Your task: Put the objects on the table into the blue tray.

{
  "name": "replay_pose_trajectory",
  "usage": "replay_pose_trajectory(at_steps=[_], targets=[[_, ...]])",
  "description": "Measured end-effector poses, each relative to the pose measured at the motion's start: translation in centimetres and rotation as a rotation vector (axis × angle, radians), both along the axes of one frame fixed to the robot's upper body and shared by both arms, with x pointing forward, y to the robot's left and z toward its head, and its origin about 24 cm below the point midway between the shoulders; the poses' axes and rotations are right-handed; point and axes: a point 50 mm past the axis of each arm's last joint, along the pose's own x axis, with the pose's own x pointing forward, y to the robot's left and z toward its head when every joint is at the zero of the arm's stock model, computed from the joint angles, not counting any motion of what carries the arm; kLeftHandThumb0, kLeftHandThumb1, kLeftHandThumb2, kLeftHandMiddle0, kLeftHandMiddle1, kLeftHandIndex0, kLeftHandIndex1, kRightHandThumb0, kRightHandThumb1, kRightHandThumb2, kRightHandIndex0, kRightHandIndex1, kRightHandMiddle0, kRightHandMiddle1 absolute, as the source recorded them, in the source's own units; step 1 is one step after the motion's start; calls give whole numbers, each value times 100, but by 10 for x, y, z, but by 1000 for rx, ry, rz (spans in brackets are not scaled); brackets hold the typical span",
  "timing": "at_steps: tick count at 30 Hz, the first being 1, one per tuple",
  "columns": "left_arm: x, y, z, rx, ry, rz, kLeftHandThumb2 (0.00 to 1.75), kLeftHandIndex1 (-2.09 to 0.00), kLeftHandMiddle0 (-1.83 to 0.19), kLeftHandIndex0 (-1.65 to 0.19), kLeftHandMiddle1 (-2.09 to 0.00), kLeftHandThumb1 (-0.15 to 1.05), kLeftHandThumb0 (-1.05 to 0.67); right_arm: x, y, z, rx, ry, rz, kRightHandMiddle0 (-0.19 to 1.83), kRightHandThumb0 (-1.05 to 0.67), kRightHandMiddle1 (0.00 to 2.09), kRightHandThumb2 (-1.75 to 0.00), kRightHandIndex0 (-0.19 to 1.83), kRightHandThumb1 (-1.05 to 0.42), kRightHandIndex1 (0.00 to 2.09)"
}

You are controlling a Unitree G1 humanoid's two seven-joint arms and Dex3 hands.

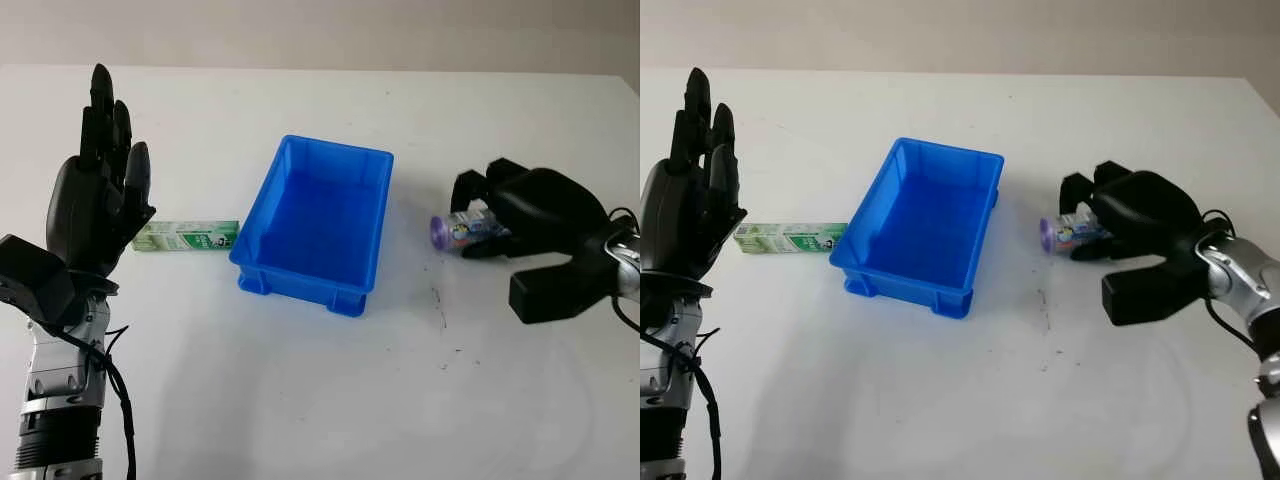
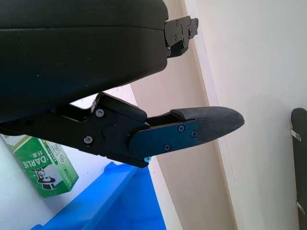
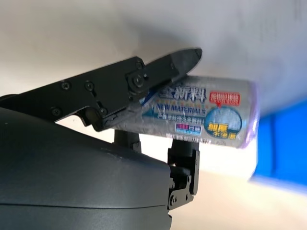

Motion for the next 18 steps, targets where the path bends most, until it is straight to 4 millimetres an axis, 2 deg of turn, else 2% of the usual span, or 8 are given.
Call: replay_pose_trajectory(at_steps=[6, 10, 16, 18], targets=[[0, 0, 0, 0, -1, 0, 61, 0, 19, 19, 0, 105, -76, 18, 21, 57, 209, -126, 12, 64, -30, 209, -5, 77, -92, 209], [0, 0, 0, -1, 0, 1, 61, 0, 19, 19, 0, 105, -76, 24, 40, 83, 333, -189, 76, 79, -27, 209, -5, 88, -89, 209], [0, 0, 0, -5, 4, 6, 61, 0, 19, 19, 0, 105, -77, 34, 75, 98, 435, -240, 169, 102, -19, 209, -5, 108, -87, 209], [0, 0, 0, -6, 4, 8, 61, 0, 19, 19, 0, 105, -77, 37, 85, 101, 462, -255, 193, 107, -17, 209, -7, 115, -91, 209]])
